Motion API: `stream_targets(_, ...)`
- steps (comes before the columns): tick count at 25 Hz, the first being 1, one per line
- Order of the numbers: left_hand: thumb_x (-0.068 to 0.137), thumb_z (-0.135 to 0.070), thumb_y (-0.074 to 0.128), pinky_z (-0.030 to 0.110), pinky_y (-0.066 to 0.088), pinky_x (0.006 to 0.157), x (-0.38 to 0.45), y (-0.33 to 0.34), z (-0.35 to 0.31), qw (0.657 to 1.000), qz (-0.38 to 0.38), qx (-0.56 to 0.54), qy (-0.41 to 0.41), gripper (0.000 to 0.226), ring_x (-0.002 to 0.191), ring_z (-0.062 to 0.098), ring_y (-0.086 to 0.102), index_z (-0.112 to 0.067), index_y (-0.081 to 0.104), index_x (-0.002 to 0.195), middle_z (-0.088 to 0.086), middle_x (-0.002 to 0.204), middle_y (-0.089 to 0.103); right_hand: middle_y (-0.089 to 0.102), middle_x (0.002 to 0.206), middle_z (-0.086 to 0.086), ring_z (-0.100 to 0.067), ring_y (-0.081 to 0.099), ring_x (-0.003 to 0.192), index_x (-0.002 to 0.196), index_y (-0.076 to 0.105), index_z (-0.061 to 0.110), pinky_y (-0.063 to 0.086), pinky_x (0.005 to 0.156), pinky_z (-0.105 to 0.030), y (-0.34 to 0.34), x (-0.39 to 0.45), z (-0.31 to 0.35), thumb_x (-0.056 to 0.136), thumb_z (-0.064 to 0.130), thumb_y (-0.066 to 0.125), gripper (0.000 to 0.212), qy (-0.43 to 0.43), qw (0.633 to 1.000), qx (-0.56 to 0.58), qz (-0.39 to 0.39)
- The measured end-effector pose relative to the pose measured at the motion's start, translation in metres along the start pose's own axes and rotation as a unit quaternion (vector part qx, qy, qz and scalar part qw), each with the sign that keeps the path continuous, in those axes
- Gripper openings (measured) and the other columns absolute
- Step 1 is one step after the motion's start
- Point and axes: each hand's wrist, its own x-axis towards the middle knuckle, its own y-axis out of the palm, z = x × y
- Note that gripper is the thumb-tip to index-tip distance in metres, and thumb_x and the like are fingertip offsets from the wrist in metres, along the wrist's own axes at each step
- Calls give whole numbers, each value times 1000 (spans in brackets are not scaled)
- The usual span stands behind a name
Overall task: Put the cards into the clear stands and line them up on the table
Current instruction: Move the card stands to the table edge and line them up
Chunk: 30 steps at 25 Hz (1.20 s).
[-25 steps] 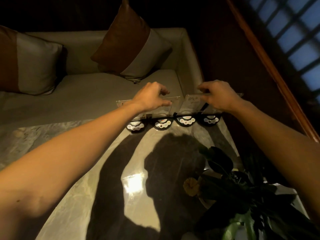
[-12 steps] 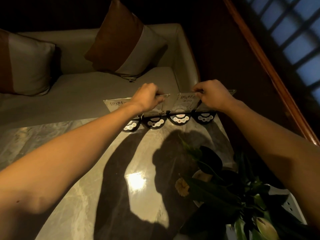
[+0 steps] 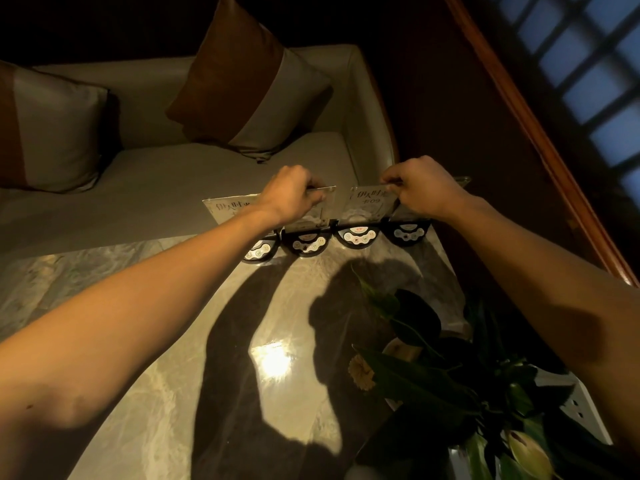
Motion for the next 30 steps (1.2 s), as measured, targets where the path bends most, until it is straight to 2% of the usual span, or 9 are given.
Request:
stream_targets(5, 94, -26, 67, 30, 49, 86, 2, 1, 0, 1000, 0, -5, -8, 23, 103, 21, 68, -17, 75, 114, 6, 107, 76, 70, 122, -10, -23, 65, 110, 124, 68, 12, 46, 82, -26, 1, 2, 9, 101, 14, 57, 26, 1, 1000, 0, 7)
stream_targets(15, 90, -23, 71, 40, 54, 96, 8, 1, -6, 1000, 22, -14, 2, 25, 103, 18, 67, -20, 73, 115, 2, 112, 75, 68, 126, -10, -24, 63, 117, 128, 64, 14, 51, 91, -33, 3, 4, 1, 100, 12, 55, 29, 3, 1000, -1, 8)
stream_targets(21, 90, -26, 73, 39, 51, 102, 12, 6, -13, 999, 33, -4, 6, 36, 116, 19, 65, -18, 69, 124, 3, 124, 71, 68, 126, -8, -22, 62, 118, 126, 66, 15, 47, 89, -28, 5, 3, -4, 101, 12, 55, 28, -12, 1000, 15, 2)
stream_targets(27, 92, -26, 71, 37, 51, 100, 19, 12, -20, 999, 28, 5, 33, 30, 113, 16, 65, -19, 71, 121, 0, 122, 72, 70, 124, -10, -24, 65, 116, 125, 68, 13, 54, 92, -31, 6, 2, -7, 100, 10, 56, 27, -40, 999, 8, -12)
stream_targets(30, 93, -26, 70, 30, 52, 91, 21, 15, -25, 998, 38, 13, 50, 25, 106, 15, 67, -22, 74, 116, -2, 115, 74, 69, 126, -9, -23, 64, 119, 126, 67, 14, 52, 91, -28, 7, 3, -8, 100, 12, 56, 28, -34, 999, 12, -10)
